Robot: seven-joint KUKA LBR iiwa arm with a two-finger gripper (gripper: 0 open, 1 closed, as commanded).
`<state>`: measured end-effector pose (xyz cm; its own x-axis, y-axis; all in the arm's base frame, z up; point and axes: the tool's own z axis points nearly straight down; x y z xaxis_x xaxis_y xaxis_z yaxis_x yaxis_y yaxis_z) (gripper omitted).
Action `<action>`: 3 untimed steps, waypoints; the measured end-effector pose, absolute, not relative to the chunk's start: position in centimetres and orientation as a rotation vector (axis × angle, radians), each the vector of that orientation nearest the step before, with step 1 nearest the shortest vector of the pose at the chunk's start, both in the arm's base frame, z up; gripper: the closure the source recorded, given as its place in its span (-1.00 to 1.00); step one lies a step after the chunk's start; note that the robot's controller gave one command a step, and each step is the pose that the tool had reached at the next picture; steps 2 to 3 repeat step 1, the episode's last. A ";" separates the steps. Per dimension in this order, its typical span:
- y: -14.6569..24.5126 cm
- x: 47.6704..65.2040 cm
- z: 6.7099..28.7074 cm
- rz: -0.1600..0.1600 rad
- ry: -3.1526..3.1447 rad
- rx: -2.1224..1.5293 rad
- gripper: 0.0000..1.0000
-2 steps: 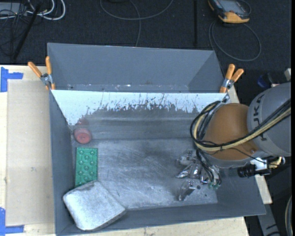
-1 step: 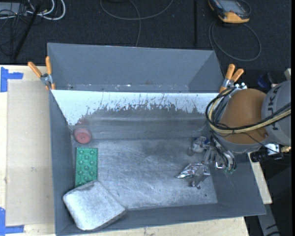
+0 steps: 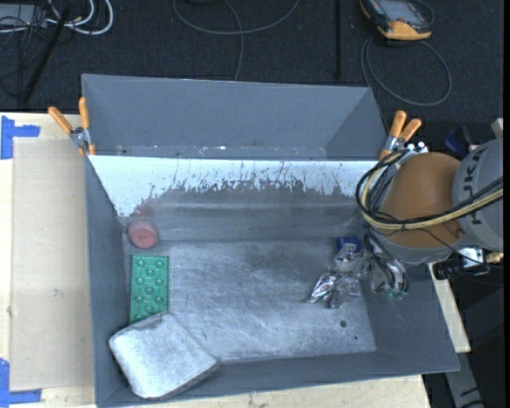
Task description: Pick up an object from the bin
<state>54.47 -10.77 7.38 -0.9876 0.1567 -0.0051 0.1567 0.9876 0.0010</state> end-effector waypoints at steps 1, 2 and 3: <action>-11.3 53.6 20.7 -0.002 3.128 0.193 1.00; -11.3 53.6 20.7 -0.002 3.128 0.193 1.00; -11.3 53.6 20.7 -0.002 3.128 0.193 1.00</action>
Offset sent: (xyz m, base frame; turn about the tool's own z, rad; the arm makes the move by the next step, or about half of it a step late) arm -0.0102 -0.0058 0.1293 -0.0349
